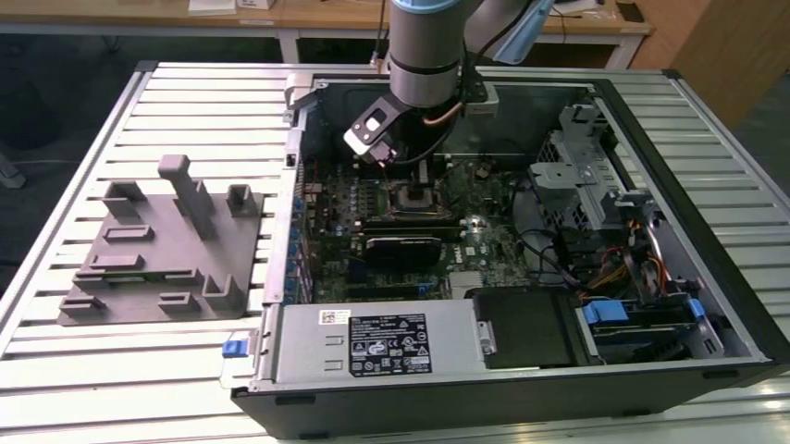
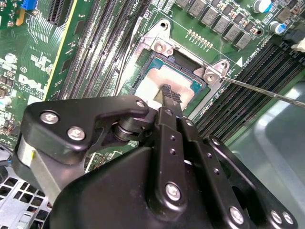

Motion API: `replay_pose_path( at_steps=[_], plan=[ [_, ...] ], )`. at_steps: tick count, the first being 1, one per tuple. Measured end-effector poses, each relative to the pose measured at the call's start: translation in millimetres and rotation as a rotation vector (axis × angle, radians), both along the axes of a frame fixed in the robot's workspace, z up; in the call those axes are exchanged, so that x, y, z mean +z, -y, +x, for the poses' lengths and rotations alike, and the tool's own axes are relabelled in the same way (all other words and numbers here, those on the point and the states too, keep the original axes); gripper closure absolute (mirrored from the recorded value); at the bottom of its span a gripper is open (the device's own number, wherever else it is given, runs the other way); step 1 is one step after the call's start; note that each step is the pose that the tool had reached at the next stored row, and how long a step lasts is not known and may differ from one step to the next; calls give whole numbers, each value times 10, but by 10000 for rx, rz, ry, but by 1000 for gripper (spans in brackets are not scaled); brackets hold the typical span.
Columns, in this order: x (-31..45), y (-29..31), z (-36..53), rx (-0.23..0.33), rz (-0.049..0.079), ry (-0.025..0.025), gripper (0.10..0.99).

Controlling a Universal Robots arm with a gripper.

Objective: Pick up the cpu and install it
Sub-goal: 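Place the cpu into insertion slot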

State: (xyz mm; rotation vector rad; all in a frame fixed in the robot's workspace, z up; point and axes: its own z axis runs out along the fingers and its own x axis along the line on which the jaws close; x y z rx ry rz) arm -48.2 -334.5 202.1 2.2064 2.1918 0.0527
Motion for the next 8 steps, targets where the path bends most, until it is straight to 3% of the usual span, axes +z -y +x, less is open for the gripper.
replay_pose_path(
  at_steps=[8],
  plan=[
    [-35, 1, 0, -2, -4, -3, 980]
  ],
)
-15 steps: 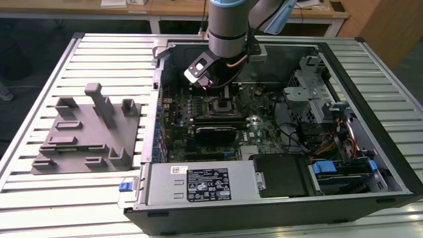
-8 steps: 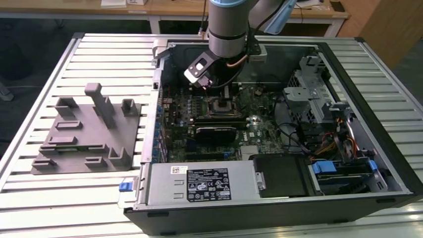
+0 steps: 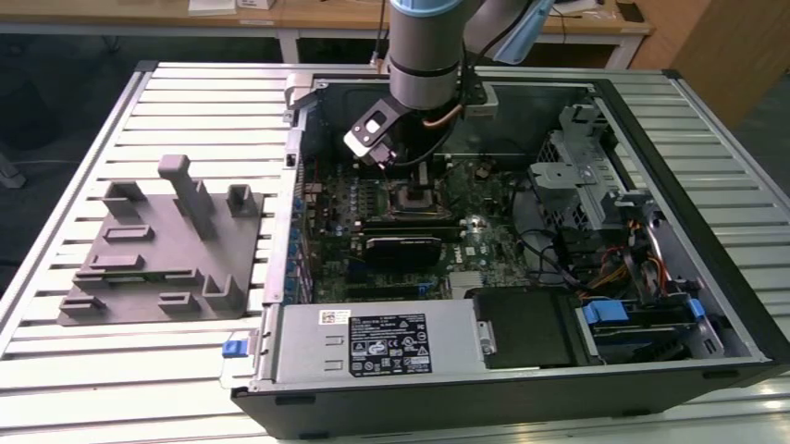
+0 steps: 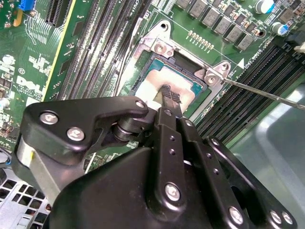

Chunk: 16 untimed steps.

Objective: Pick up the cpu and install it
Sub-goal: 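Place the cpu into insertion slot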

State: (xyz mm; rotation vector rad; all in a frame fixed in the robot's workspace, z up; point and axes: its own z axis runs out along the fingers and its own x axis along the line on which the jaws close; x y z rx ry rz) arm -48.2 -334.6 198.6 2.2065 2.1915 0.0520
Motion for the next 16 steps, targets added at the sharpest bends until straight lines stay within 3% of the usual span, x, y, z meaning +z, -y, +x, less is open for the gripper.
replay_pose_path(
  at_steps=[11, 16],
  plan=[
    [-2, -1, 1, -24, 8, 6, 980],
    [67, -1, 0, -25, 5, 3, 980]
  ],
)
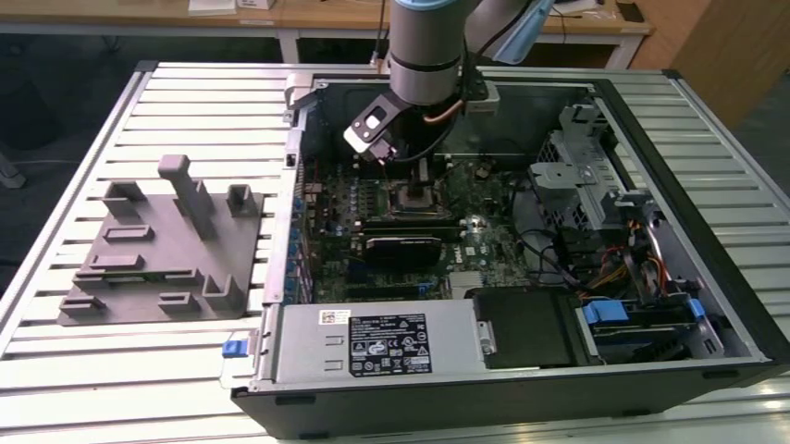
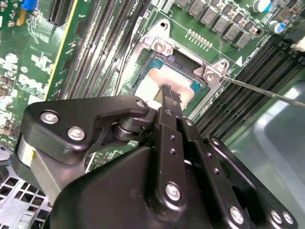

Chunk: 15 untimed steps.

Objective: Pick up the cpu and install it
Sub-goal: 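Place the cpu into insertion slot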

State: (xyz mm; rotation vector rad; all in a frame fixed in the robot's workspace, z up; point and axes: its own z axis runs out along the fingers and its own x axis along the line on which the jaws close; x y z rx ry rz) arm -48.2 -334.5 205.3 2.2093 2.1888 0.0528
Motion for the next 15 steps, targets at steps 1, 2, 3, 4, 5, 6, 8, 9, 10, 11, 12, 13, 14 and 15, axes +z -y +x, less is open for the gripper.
replay_pose_path(
  at_steps=[1, 2, 3, 4, 5, 6, 8, 9, 10, 11, 12, 13, 14, 15],
  plan=[
    [18, 0, 0, 0, 0, 0, 980],
    [42, 0, 0, -1, 0, 0, 980],
    [66, 0, 0, -2, -2, -1, 980],
    [91, 0, 0, -3, -1, 1, 980],
    [116, 0, 0, -4, -1, 1, 980],
    [142, 0, 0, -5, -2, 1, 980],
    [198, 0, 0, -6, -1, 5, 980],
    [227, 0, 0, -7, -2, 5, 980],
    [254, 0, 0, -7, -1, 7, 980],
    [280, 0, 0, -8, 0, 9, 980],
    [307, 0, 0, -9, -1, 10, 980],
    [332, 0, 0, -10, -1, 11, 980],
    [352, 0, 0, -10, -2, 12, 980],
    [371, 0, 0, -10, -1, 13, 980]
  ],
)
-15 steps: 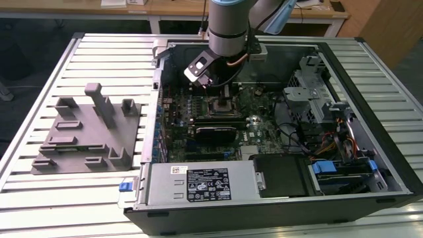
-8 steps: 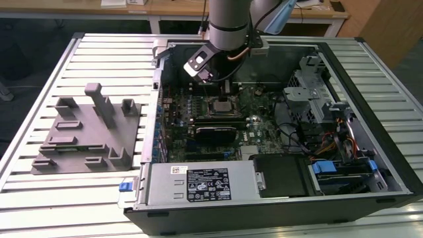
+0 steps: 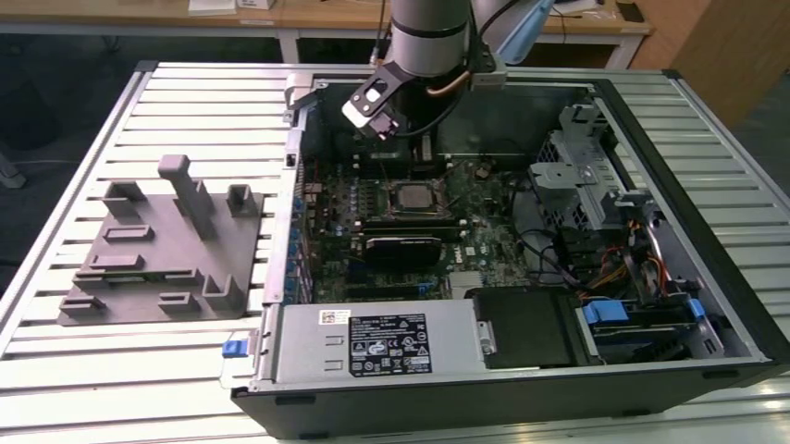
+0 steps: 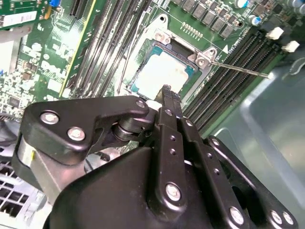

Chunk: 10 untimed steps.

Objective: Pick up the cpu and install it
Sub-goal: 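Place the cpu into insertion slot, then close the cpu cover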

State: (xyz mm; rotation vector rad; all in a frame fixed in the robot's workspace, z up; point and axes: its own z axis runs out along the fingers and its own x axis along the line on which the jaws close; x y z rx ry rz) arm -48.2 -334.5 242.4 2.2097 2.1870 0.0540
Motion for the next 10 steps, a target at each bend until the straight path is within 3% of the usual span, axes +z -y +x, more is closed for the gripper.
replay_pose_path(
  at_steps=[10],
  plan=[
    [20, 0, 0, 0, 0, 1, 980]
  ],
)
